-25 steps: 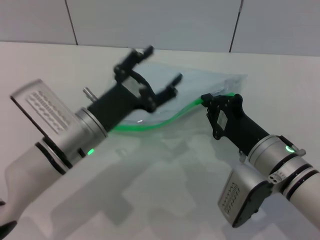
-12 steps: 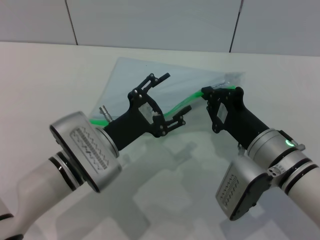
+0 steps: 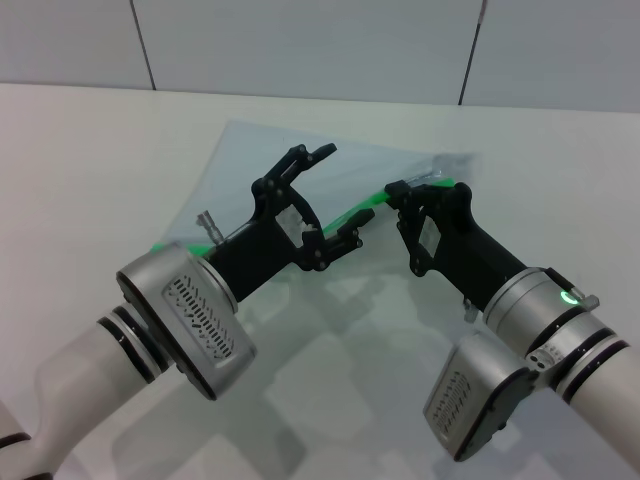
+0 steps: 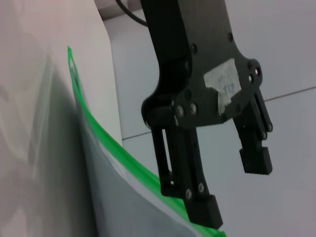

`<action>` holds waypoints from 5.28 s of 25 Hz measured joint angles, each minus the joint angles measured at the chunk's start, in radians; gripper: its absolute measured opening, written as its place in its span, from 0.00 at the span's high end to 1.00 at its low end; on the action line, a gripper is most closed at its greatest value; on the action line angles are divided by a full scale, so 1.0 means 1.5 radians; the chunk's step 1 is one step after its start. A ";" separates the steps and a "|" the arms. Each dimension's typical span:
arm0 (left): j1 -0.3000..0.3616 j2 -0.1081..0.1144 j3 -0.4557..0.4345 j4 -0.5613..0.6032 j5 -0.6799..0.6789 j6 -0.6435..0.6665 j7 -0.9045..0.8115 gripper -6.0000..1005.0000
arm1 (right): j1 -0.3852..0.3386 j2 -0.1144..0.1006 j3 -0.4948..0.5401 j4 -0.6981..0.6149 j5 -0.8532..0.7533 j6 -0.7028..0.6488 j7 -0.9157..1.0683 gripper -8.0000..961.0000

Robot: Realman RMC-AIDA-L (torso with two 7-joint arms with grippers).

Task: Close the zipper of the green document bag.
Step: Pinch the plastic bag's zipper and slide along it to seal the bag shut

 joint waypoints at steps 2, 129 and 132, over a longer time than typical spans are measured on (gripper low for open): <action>0.000 0.000 -0.005 0.000 0.000 0.000 0.012 0.16 | 0.000 0.000 -0.004 0.000 0.000 -0.004 0.000 0.98; -0.009 -0.001 -0.008 -0.027 0.015 -0.044 0.148 0.91 | -0.002 0.000 -0.022 0.061 -0.004 -0.076 0.024 0.98; -0.009 -0.001 -0.008 -0.027 0.009 -0.044 0.148 0.91 | -0.004 -0.001 -0.021 0.075 -0.002 -0.093 0.040 0.98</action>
